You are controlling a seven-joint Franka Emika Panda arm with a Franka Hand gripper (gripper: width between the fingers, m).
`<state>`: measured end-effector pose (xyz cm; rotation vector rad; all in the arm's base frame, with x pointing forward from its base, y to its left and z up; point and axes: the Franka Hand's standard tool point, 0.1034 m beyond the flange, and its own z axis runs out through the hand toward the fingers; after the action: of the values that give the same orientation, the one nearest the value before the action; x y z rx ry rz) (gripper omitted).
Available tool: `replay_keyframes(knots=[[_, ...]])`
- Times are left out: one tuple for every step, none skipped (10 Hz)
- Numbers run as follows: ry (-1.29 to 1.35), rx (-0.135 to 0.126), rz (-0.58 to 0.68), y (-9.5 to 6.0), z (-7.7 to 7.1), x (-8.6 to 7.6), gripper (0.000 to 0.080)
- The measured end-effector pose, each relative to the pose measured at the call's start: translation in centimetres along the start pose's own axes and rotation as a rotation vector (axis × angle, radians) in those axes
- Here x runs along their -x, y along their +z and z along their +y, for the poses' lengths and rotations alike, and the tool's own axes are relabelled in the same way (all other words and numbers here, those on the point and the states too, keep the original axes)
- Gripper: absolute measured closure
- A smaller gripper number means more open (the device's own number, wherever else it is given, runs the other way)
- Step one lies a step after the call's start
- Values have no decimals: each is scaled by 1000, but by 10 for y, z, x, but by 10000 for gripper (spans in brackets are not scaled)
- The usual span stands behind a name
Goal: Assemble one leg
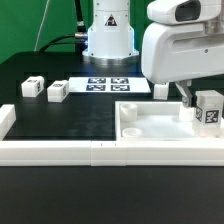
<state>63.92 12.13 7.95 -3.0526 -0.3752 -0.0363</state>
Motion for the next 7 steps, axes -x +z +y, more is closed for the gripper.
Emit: replay_keyframes(knots=[[0, 0, 0, 0, 0, 0, 418], [0, 0, 0, 0, 0, 0, 510], [0, 0, 1, 0, 0, 0, 509], [16, 0, 1, 0, 0, 0, 509], [42, 0, 1, 0, 1, 0, 509], [41, 0, 1, 0, 1, 0, 509], [207, -11, 3, 0, 2, 0, 509]])
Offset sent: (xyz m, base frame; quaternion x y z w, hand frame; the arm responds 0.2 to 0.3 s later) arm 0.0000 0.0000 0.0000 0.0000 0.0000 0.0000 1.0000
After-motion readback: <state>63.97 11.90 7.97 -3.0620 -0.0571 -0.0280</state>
